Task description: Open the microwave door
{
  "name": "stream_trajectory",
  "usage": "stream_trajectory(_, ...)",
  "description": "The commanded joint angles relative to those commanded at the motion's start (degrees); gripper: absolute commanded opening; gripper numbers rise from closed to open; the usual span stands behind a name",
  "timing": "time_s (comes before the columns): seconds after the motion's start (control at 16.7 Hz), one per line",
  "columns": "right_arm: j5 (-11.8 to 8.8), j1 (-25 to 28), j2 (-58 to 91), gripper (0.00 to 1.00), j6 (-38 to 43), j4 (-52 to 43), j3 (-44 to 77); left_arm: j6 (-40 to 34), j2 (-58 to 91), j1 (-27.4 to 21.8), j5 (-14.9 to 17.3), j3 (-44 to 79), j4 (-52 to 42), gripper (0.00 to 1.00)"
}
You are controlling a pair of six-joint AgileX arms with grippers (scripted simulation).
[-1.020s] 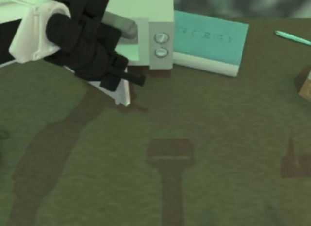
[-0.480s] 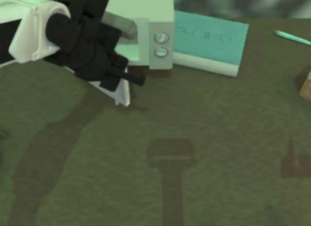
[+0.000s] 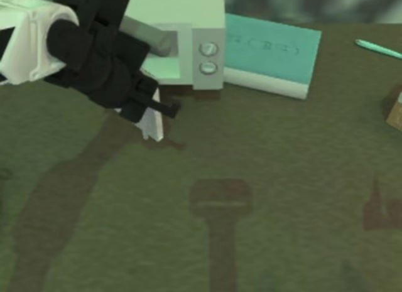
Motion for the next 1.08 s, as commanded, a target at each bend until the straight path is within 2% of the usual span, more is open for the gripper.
stream_trajectory(0.24,0.00,0.00,0.00,1.00,0.00,0.00,0.00,4.48,-1.96,1.74,2.45,-1.70,0.01,0.00)
stream_trajectory(1.08,0.00,0.00,0.00,1.00,0.00,0.00,0.00,4.53,-2.01,1.76,2.49,-1.70,0.03,0.00)
